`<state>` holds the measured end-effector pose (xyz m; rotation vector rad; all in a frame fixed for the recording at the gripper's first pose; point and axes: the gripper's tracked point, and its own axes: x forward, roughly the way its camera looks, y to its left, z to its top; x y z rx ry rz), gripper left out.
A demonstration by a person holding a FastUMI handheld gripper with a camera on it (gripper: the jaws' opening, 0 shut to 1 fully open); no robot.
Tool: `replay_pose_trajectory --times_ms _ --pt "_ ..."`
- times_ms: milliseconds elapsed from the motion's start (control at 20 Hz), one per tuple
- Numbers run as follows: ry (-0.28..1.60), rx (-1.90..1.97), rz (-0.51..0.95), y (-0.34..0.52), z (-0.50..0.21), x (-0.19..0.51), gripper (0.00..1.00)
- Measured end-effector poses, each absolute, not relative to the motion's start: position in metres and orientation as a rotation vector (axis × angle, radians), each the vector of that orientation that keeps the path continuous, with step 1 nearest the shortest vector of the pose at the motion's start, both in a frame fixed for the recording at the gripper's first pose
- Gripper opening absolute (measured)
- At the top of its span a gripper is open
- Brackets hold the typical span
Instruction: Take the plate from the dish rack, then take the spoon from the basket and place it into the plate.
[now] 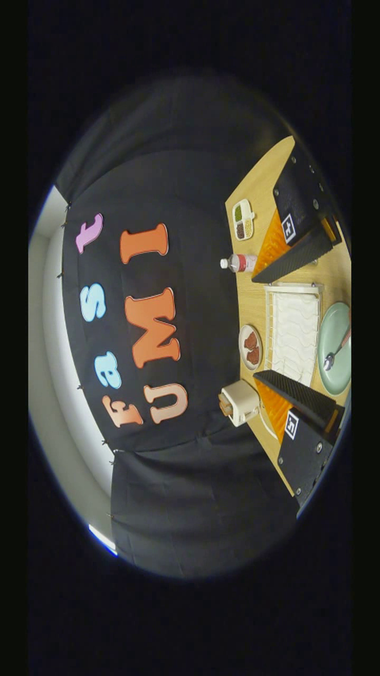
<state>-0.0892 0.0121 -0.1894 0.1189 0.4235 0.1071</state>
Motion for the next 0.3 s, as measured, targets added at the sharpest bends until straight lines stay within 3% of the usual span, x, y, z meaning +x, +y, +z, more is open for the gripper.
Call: replay_pose_trajectory --times_ms 300 --pt "0.396 0.113 0.078 0.0084 -0.1838 -0.0831 0.99"
